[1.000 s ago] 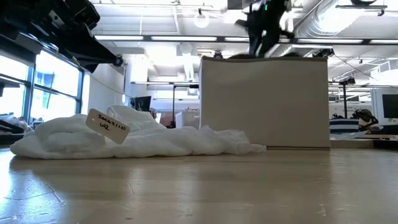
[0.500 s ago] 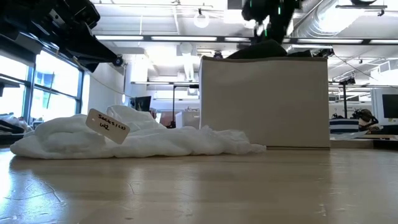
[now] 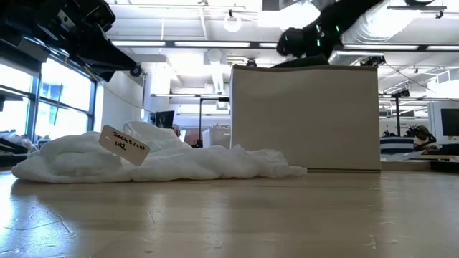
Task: Sort clothes
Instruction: Put the green polo shirt into the laundry bin
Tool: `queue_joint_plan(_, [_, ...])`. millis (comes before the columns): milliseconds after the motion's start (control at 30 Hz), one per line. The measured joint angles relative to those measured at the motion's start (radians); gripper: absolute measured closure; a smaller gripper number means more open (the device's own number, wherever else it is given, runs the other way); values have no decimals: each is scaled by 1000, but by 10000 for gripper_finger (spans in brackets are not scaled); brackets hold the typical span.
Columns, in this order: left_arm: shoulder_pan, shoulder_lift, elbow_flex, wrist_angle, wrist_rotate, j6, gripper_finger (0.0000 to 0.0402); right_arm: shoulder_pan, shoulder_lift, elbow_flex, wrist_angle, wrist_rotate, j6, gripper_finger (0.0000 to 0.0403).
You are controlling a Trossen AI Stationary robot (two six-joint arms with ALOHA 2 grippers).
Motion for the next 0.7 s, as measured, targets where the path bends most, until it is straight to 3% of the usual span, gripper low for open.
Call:
queue_joint_plan(200, [0,0,0,1,-1,-16,394,30,-13,345,-425,29,-2,275])
queue_joint_plan(367, [0,0,0,1,-2,-19,394,129,-16,503,-559,-8,-94,275])
queue_joint_plan(500, [0,0,0,0,-2,-19,394,222,-12,480,-499,-115,-136,275])
queue_joint_plan(600, [0,0,0,0,-2,-19,394,249,-14,383,-431,-197,-122,275])
queue_joint_plan(700, [0,0,0,0,-1,-19,394,230,-13,249,-366,-209,-104,275])
